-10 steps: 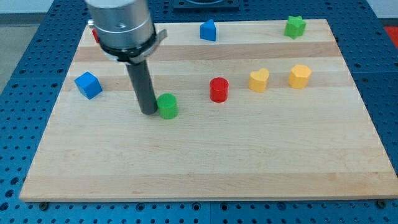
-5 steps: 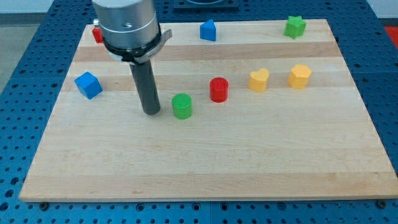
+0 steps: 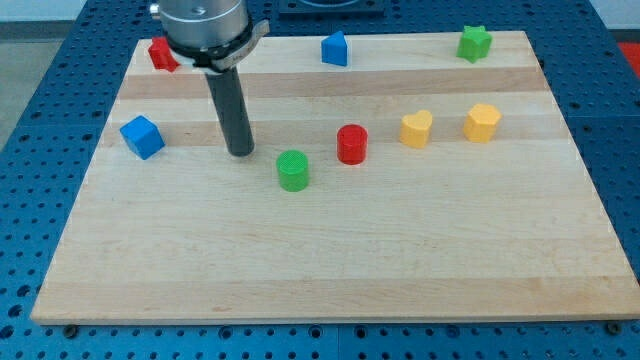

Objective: Push the yellow heart bottom tight to the yellow hexagon

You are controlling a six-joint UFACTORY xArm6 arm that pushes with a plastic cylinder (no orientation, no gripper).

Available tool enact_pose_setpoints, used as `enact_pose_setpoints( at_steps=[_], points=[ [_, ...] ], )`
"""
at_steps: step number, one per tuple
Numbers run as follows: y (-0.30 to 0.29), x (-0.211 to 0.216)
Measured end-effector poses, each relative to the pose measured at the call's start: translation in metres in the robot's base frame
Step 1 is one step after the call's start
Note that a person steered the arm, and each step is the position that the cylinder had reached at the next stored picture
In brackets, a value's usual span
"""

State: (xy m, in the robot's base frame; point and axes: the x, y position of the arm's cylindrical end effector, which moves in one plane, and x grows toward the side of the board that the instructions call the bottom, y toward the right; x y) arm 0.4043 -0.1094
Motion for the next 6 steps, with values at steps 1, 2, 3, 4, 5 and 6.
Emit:
enact_pose_setpoints(
  at_steps=[1,2,3,4,5,6],
  points=[
    [0.026,-0.027],
    [0.057,-0.041],
    [0.061,-0.042],
    [0.066,-0.043],
    [0.085,-0.043],
    [0.118,-0.043]
  ],
)
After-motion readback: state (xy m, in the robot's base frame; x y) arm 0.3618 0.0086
